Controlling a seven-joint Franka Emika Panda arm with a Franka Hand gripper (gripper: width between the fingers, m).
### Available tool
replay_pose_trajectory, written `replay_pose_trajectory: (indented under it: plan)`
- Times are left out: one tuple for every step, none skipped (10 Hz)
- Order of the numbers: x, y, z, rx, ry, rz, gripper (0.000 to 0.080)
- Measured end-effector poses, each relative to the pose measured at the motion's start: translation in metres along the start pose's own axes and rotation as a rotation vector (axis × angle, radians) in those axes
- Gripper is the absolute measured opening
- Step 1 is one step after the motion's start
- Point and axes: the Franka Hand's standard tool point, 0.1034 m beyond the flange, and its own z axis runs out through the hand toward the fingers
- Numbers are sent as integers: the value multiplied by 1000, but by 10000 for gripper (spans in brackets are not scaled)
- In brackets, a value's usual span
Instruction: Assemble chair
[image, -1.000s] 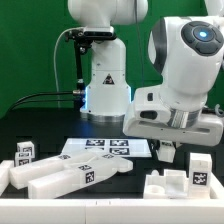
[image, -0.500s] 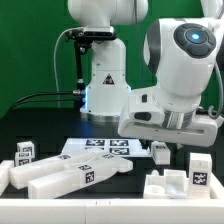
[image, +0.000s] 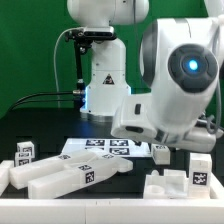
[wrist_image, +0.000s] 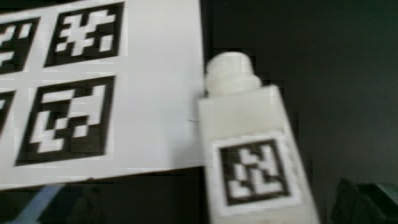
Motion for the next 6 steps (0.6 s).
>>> replay_pose_trajectory:
  plan:
    - [-2, -7, 9, -13, -60, 28, 649]
    - [-2, -10, 13, -21, -98, 43, 649]
    - [-1, -10, 11, -19, -81, 39, 649]
    - [-3, -5, 11, -16, -83, 44, 649]
    - [-2, -2, 11, -12, -85, 49, 649]
    - [-1, -1, 12, -11, -86, 51, 649]
